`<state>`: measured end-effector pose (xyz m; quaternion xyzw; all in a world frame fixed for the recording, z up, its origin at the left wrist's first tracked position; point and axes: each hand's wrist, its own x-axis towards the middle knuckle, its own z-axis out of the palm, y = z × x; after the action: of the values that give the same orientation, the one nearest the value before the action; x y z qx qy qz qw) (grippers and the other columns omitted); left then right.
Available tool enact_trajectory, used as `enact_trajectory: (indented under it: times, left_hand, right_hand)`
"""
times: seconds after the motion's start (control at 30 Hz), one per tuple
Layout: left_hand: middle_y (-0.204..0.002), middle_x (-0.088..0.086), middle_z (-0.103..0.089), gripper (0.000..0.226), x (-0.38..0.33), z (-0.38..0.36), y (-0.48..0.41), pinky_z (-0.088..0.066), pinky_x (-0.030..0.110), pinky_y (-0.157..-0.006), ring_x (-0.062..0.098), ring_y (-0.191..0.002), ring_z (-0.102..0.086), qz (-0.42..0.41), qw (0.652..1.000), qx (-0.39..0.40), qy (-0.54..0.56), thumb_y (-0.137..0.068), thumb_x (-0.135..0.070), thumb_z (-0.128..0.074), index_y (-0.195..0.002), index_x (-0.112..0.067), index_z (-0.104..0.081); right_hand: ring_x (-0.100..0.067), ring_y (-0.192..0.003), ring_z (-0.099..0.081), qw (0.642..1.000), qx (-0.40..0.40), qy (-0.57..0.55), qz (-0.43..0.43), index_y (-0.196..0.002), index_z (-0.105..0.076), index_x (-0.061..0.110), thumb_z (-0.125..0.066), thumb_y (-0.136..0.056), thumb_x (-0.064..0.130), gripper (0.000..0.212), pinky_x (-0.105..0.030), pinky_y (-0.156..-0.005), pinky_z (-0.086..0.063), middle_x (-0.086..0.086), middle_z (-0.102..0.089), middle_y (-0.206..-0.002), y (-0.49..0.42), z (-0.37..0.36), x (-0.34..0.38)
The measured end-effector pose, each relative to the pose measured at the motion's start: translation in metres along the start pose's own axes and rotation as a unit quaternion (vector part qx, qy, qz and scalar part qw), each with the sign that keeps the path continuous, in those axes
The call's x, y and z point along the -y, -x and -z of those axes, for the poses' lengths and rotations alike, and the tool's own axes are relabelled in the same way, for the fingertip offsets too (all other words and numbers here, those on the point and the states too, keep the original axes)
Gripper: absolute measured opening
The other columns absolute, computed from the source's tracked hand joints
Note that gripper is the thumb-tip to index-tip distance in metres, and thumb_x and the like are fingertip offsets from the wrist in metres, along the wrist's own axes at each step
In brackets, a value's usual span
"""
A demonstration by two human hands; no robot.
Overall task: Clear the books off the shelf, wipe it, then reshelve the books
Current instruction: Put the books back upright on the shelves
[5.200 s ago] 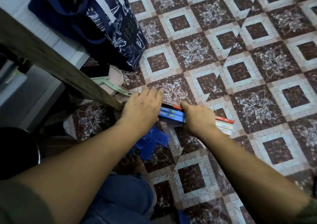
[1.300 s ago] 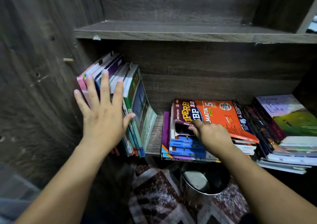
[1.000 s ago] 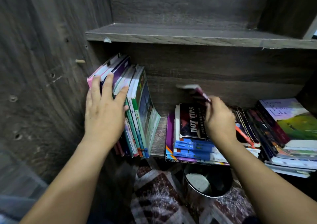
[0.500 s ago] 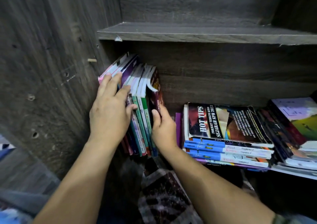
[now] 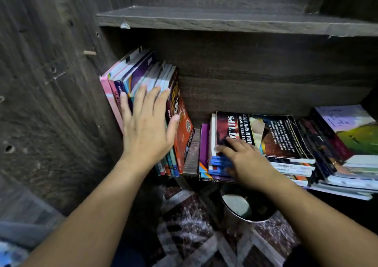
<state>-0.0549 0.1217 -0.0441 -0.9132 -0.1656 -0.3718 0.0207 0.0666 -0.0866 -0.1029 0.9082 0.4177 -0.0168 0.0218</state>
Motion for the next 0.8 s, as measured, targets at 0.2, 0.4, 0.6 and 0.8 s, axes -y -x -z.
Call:
enact_trajectory:
  times: [0.2, 0.4, 0.6, 0.8]
  left_hand:
    - [-0.131, 0.004, -0.055, 0.049, 0.003, -0.005, -0.002, -0.01, 0.052, -0.115, 0.025, -0.127, -0.046, -0.007, 0.999, -0.029, -0.026, -0.084, -0.036, -0.065, -0.127, -0.015, -0.054]
    - [-0.131, 0.001, -0.057, 0.055, 0.006, 0.0, -0.004, -0.006, 0.045, -0.116, 0.023, -0.126, -0.046, -0.007, 1.0, -0.017, -0.006, -0.079, -0.042, -0.072, -0.124, -0.015, -0.056]
    - [-0.14, 0.002, -0.05, 0.082, 0.009, 0.009, -0.008, -0.003, 0.04, -0.12, 0.023, -0.134, -0.04, -0.024, 0.998, 0.052, -0.009, -0.064, -0.04, -0.085, -0.133, -0.015, -0.048]
    - [-0.138, 0.003, -0.052, 0.079, 0.008, 0.007, -0.005, -0.011, 0.043, -0.119, 0.024, -0.132, -0.043, -0.03, 0.999, 0.032, -0.008, -0.065, -0.042, -0.084, -0.133, -0.018, -0.051]
  right_hand:
    - [-0.023, -0.149, 0.002, 0.995, 0.057, -0.049, -0.071, -0.155, 0.0, 0.028, -0.048, -0.086, 0.068, 0.093, -0.042, -0.118, -0.006, -0.006, 0.006, -0.162, -0.008, -0.011, -0.04]
    - [-0.027, -0.148, -0.011, 0.995, 0.051, -0.03, -0.083, -0.155, -0.007, 0.025, -0.051, -0.087, 0.062, 0.088, -0.038, -0.118, -0.017, -0.011, -0.008, -0.161, -0.009, -0.009, -0.032]
    - [-0.026, -0.133, -0.042, 0.994, 0.014, -0.032, -0.107, -0.148, -0.03, 0.026, -0.058, -0.089, 0.05, 0.069, -0.035, -0.098, -0.042, -0.008, -0.041, -0.148, -0.003, -0.003, -0.021]
    - [-0.028, -0.113, -0.058, 0.995, -0.011, -0.013, -0.103, -0.14, -0.041, 0.024, -0.053, -0.095, 0.043, 0.05, -0.034, -0.084, -0.049, -0.006, -0.055, -0.131, 0.001, 0.0, -0.014]
